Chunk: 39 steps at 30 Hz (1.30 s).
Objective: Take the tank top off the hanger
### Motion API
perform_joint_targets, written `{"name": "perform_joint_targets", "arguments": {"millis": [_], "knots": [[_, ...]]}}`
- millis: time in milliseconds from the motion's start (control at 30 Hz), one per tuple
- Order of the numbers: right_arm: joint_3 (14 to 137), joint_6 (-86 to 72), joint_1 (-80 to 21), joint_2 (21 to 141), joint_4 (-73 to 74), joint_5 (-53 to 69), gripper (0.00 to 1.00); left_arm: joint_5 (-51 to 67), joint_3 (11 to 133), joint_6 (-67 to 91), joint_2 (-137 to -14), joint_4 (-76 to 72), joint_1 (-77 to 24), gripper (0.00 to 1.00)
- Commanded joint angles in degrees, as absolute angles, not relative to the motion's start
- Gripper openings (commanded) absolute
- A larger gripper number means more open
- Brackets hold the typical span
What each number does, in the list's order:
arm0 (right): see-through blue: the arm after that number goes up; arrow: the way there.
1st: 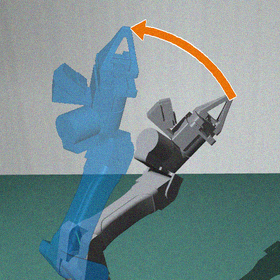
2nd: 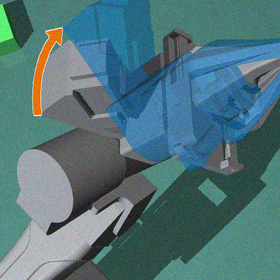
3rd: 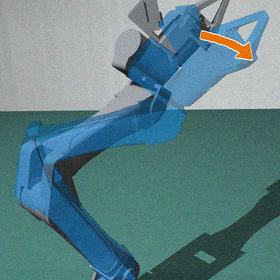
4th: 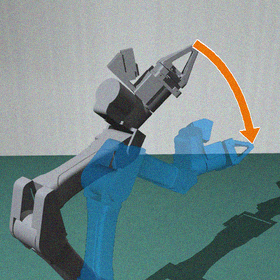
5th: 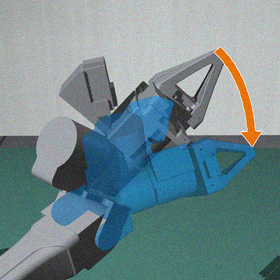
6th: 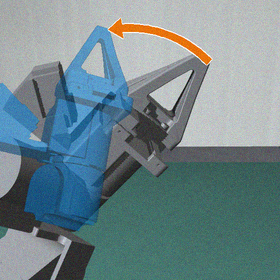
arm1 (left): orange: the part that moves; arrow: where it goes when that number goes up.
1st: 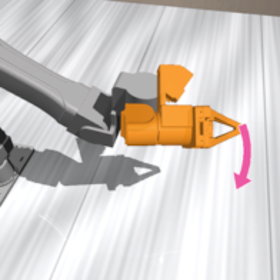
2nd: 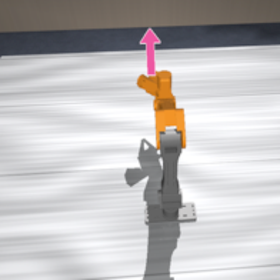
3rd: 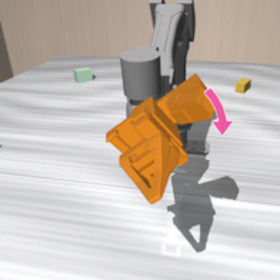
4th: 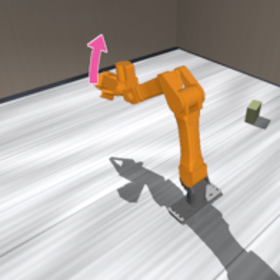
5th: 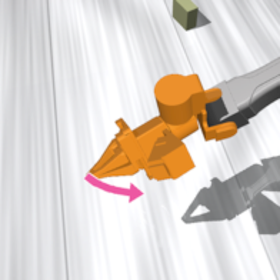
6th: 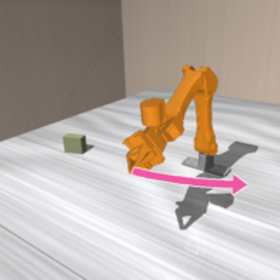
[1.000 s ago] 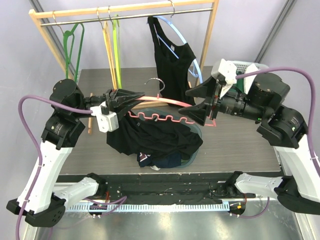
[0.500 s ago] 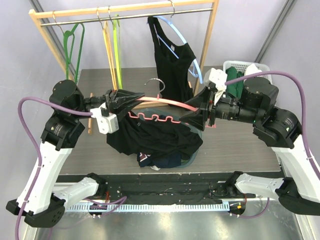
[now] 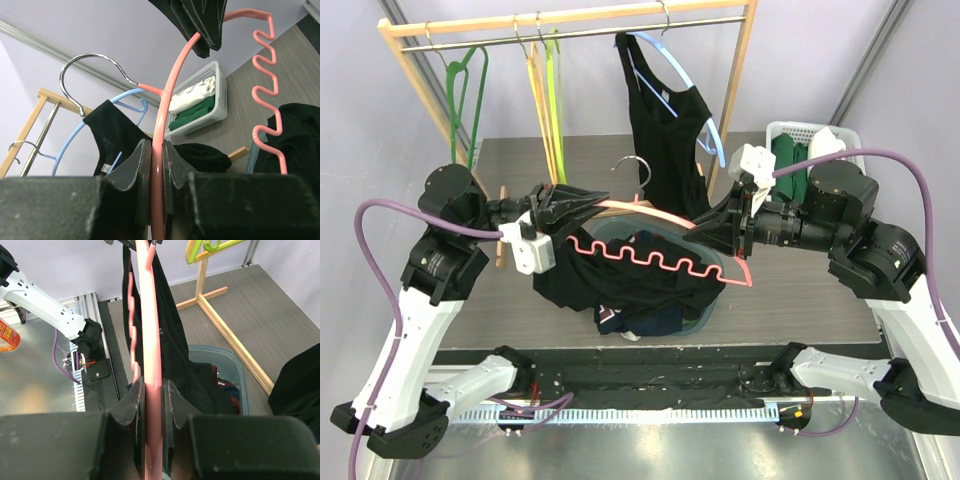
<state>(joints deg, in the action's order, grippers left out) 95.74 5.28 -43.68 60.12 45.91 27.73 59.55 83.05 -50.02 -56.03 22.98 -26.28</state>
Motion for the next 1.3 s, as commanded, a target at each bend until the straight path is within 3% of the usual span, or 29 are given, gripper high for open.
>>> {"name": "perform_joint_targets", "arguments": {"millis": [0,67,100,133,167,200,467,800,1267], "knots": [[95.9,4.1,-43.7,58.5,45.9,27.6,0.01,58.0,83.4,-51.2,-55.9,17.8,-26.5,0.0],[96.6,3.8,-43.8,57.7,45.9,25.5,0.01,56.9,83.0,-49.8,-56.6,15.1,-26.9,0.05],[96.9,3.9,-43.8,57.2,46.2,24.1,0.01,56.3,82.9,-48.3,-56.8,13.7,-27.0,0.36],[97.6,4.2,-43.8,57.0,46.7,22.9,0.01,55.2,83.2,-45.3,-57.1,12.6,-27.0,0.54],[98.3,4.7,-43.8,56.3,47.4,20.2,0.01,54.6,83.6,-44.0,-57.7,11.0,-27.1,0.88],[98.9,5.1,-43.9,56.1,48.8,18.7,0.01,54.1,83.9,-42.8,-58.0,10.3,-27.1,0.98],[102.7,7.4,-43.8,51.1,54.4,12.0,0.01,45.3,79.8,-21.2,-53.4,5.7,-29.2,1.0],[107.8,8.8,-43.8,49.0,60.0,6.7,0.01,37.3,72.5,-9.0,-46.8,6.2,-31.6,1.0],[104.9,8.9,-43.8,45.4,56.5,2.7,0.01,27.7,67.7,-13.0,-48.1,10.8,-43.5,1.0]]}}
